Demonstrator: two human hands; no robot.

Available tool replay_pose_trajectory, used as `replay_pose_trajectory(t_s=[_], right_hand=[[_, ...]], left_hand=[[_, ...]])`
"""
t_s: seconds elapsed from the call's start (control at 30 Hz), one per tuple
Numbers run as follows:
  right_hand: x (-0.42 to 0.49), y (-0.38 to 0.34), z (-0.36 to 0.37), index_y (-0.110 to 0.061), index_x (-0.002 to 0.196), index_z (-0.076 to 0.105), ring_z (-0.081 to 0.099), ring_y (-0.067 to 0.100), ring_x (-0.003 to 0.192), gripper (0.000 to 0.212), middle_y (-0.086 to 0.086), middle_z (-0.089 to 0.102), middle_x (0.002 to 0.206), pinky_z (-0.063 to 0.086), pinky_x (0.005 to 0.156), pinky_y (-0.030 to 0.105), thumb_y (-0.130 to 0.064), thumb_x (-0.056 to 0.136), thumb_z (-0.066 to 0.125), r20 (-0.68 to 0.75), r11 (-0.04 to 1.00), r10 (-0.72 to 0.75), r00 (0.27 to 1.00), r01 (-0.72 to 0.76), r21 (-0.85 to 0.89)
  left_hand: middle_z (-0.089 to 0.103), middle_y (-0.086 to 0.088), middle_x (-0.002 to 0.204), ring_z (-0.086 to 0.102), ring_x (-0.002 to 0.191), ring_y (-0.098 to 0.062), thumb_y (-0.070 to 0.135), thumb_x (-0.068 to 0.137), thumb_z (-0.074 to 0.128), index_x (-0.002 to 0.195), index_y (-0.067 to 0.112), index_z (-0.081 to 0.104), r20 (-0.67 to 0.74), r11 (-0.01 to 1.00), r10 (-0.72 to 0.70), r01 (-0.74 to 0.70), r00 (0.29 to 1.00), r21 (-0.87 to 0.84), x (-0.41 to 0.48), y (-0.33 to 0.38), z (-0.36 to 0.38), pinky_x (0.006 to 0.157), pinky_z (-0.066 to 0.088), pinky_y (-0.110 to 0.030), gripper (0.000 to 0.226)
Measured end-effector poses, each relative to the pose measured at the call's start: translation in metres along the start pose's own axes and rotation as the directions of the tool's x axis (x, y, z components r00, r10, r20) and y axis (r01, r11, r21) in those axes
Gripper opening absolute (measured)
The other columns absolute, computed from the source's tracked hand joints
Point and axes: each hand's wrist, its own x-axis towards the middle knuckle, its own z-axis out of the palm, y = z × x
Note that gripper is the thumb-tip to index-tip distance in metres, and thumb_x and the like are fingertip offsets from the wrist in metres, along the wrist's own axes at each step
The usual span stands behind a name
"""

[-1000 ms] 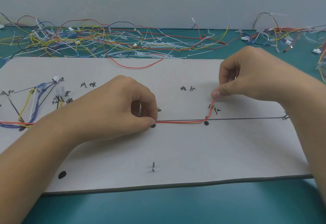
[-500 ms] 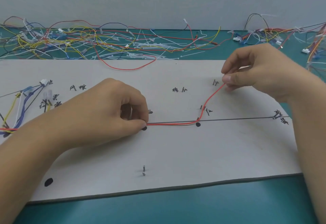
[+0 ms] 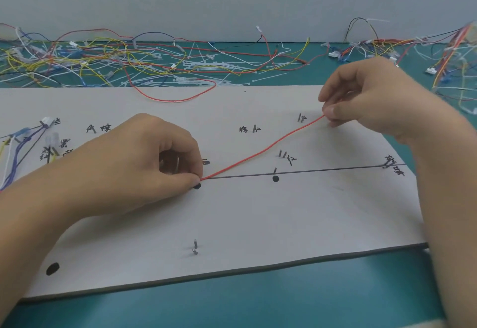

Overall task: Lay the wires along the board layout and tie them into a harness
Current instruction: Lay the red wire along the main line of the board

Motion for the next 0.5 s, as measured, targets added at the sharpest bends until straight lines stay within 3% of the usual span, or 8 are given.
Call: replay_pose_trajectory(t_s=[0.1,0.17,0.27,0.37,0.5], right_hand=[[-0.006,0.001,-0.009,-0.007,0.087,0.071,0.067,0.020,0.063,0.025,0.012,0.067,0.076,0.061,0.065,0.023,0.017,0.087,0.064,0.069,0.984,-0.060,0.996,0.048,0.169],[-0.009,0.005,-0.018,-0.006,0.088,0.070,0.065,0.020,0.067,0.026,0.010,0.066,0.076,0.061,0.068,0.026,0.019,0.087,0.062,0.121,0.957,-0.113,0.986,0.075,0.279],[-0.012,0.007,-0.030,-0.011,0.087,0.071,0.063,0.021,0.068,0.018,0.008,0.065,0.076,0.060,0.068,0.028,0.006,0.082,0.066,0.175,0.913,-0.185,0.967,0.104,0.394],[-0.012,0.008,-0.032,-0.014,0.088,0.074,0.061,0.023,0.067,0.016,0.011,0.064,0.078,0.058,0.064,0.028,-0.001,0.080,0.067,0.229,0.923,-0.211,0.950,0.116,0.367],[-0.006,0.012,-0.025,-0.013,0.090,0.073,0.062,0.019,0.063,0.028,0.008,0.067,0.074,0.058,0.065,0.032,0.013,0.090,0.063,0.246,0.981,-0.103,0.964,0.056,0.188]], left_hand=[[0.071,0.017,0.084,0.066,0.072,-0.017,0.033,0.077,0.069,0.085,0.040,0.074,0.010,1.000,0.001,-0.001,1.000,-0.003,0.000,0.002,0.002,0.062,0.054,-0.032,0.011],[0.068,0.016,0.087,0.065,0.074,-0.017,0.028,0.078,0.067,0.091,0.042,0.074,0.028,1.000,0.009,-0.009,1.000,-0.005,0.000,0.005,0.004,0.063,0.050,-0.023,0.020],[0.064,0.014,0.089,0.062,0.076,-0.018,0.025,0.079,0.064,0.098,0.046,0.075,0.029,1.000,0.003,-0.003,1.000,-0.003,0.000,0.008,0.006,0.064,0.045,-0.019,0.030],[0.056,0.013,0.091,0.059,0.077,-0.016,0.011,0.085,0.068,0.098,0.048,0.076,0.038,1.000,0.014,-0.014,0.999,0.004,-0.001,0.013,0.008,0.066,0.047,-0.024,0.041],[0.055,0.012,0.089,0.056,0.066,-0.013,-0.004,0.083,0.063,0.094,0.043,0.078,0.060,1.000,0.018,-0.016,0.998,-0.019,0.000,0.019,0.011,0.060,0.038,-0.013,0.051]])
